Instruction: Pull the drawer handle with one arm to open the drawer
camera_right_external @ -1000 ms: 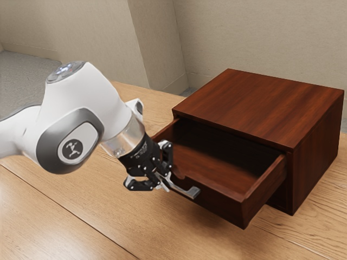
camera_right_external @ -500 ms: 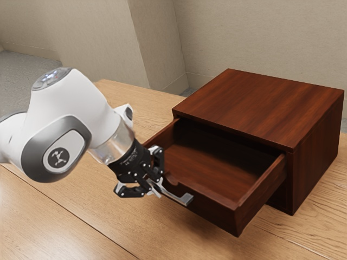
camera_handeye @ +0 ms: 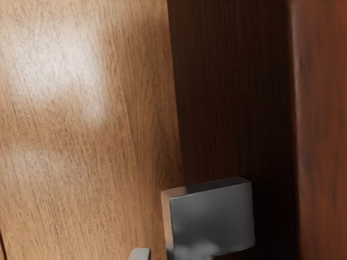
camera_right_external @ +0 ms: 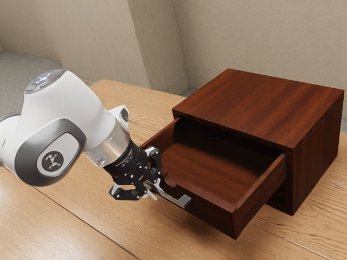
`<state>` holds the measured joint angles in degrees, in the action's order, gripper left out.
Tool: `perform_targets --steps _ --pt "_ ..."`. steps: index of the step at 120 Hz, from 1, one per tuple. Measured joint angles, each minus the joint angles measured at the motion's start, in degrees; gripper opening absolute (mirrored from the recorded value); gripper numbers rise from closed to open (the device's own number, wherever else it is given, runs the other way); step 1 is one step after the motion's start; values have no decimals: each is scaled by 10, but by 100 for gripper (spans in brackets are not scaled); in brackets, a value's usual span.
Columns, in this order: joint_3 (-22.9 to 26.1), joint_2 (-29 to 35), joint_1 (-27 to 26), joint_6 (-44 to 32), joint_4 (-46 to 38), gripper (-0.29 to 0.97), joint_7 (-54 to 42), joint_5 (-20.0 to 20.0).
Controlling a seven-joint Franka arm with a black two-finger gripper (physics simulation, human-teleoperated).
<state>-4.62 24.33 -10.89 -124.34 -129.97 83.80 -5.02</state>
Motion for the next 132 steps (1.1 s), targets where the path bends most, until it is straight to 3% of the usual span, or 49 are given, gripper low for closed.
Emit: perform_targets --steps 105,132 --pt "17 22 8 1 -8 9 -2 2" --pt "24 26 9 2 -3 9 -2 18"
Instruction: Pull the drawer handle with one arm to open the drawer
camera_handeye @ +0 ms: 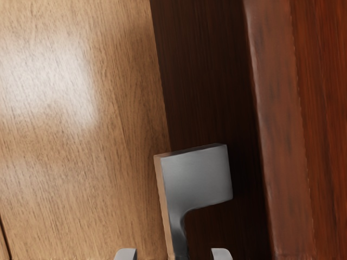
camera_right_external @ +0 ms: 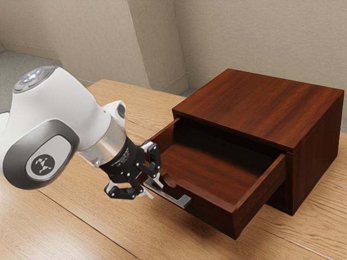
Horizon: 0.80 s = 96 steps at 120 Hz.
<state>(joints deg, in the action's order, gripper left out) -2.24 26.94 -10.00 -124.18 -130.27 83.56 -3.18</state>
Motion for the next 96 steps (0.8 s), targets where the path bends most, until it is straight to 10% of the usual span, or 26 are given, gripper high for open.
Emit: perform_targets --steps 36,64,96 --pt "16 4 12 37 74 30 1 12" --pt "-13 -72 9 257 338 55 24 11" --pt "-26 -80 -3 381 308 64 40 21"
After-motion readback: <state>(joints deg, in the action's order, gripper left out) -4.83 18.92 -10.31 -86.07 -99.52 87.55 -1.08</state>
